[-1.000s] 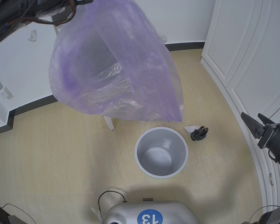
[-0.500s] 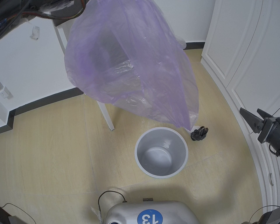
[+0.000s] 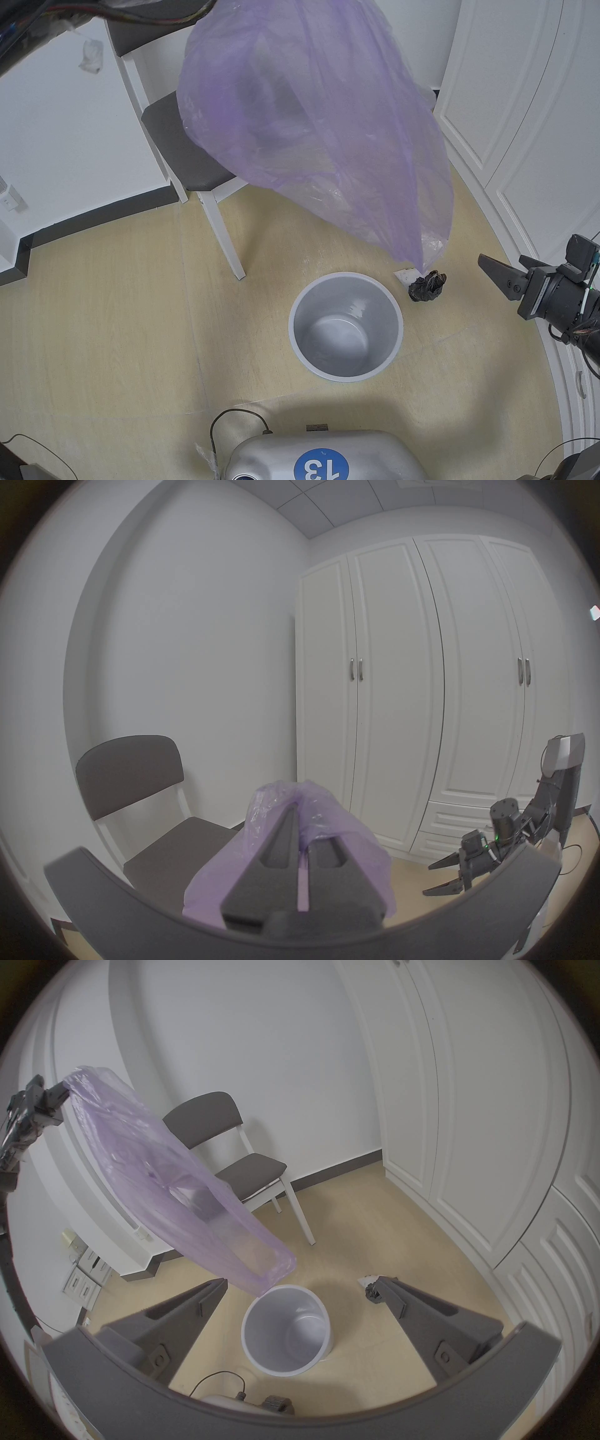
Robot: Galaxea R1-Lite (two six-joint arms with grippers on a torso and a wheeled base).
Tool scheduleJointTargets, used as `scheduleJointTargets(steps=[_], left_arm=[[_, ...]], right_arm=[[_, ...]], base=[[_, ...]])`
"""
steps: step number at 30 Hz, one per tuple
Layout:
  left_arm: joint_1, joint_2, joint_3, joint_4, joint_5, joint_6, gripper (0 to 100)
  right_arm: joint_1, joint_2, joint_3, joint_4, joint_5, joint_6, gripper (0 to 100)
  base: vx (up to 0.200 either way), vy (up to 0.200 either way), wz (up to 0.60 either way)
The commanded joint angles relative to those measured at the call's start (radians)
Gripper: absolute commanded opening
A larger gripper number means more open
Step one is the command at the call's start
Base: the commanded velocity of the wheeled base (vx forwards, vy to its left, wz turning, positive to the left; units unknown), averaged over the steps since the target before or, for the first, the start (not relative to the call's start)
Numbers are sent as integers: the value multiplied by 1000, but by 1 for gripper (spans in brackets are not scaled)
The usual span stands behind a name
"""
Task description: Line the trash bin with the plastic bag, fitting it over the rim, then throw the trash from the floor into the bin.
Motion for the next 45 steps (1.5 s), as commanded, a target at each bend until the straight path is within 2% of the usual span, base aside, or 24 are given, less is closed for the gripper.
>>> scheduleJointTargets(steps=[1,9,19,23,34,37,41,45], left_arm=[[-28,-3,-11,-1,1,12,0],[-70,-19,-29,0,1,26,0],[-105,-22,-42,-1,1,28,0],[-105,-22,-43,-3,1,28,0],[-120,-19,-48,-26,1,34,0],[-134,-14,-65,-26,1,35,0],[-142,-11,-74,-27,1,35,0],[-143,-11,-74,-27,1,35,0]], right_arm=[[0,61,-1,-23,0,15,100],[-32,130,-3,-191,0,52,100],[-81,143,-29,-208,6,58,100],[-83,141,-38,-208,15,98,100],[-97,141,-44,-208,123,195,100],[-97,140,-44,-206,189,273,100],[-91,152,-34,-206,241,319,100],[-68,182,-32,-208,259,354,100]], base=[[0,0,0],[0,0,0],[0,0,0],[0,0,0],[0,0,0],[0,0,0],[0,0,0],[0,0,0]])
